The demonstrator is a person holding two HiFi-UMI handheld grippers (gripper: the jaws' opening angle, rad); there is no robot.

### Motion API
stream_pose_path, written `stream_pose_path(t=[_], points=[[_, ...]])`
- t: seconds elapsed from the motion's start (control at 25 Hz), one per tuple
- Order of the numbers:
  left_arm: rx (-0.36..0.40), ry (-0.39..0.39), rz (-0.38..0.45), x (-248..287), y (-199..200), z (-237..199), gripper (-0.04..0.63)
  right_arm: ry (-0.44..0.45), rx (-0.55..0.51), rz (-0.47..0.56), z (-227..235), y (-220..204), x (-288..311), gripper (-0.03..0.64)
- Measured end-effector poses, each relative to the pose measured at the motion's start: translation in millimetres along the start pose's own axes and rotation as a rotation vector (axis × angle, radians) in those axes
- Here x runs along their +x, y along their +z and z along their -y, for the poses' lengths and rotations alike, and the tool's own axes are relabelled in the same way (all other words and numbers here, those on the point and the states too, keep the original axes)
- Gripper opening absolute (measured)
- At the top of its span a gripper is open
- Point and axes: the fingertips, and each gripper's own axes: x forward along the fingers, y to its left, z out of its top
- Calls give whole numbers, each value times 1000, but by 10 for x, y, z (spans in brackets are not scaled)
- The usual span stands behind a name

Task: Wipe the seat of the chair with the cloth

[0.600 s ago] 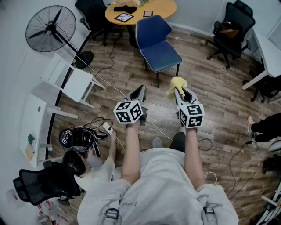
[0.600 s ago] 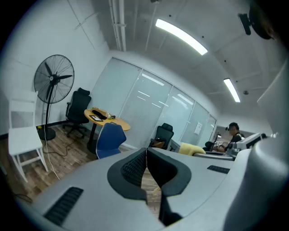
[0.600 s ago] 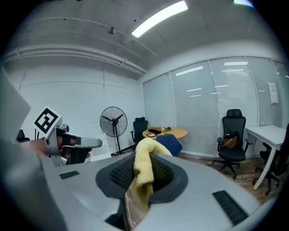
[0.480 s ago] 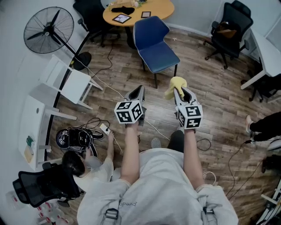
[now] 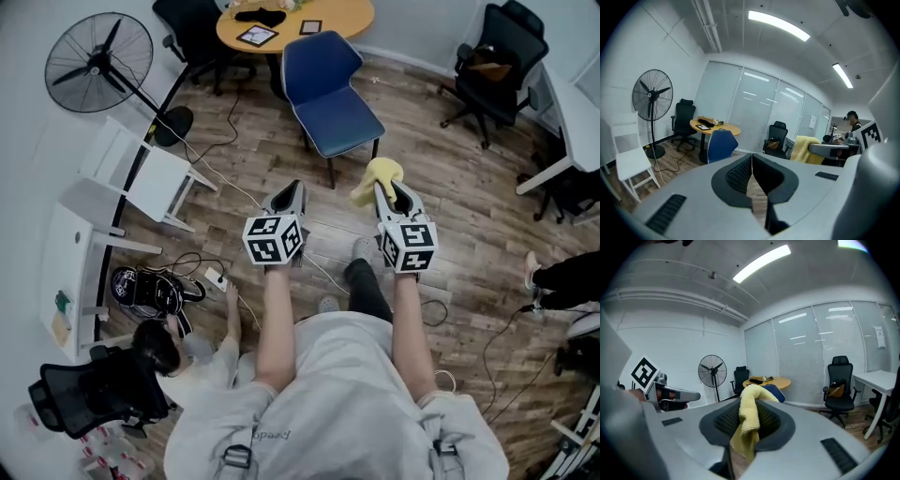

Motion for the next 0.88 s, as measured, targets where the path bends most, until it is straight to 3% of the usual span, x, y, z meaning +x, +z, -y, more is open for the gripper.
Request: stream_pose_path(t=[0.24,0.6,0.88], points=[[-82,11,37,400,251,-187,28,11,17,17,329,154,416,80],[-63,43,-4,1436,523,-307,28,28,27,-20,1078,267,1135,83],[-33,98,11,1987,952,-319,28,46,88,31,1734,600,1672,84]])
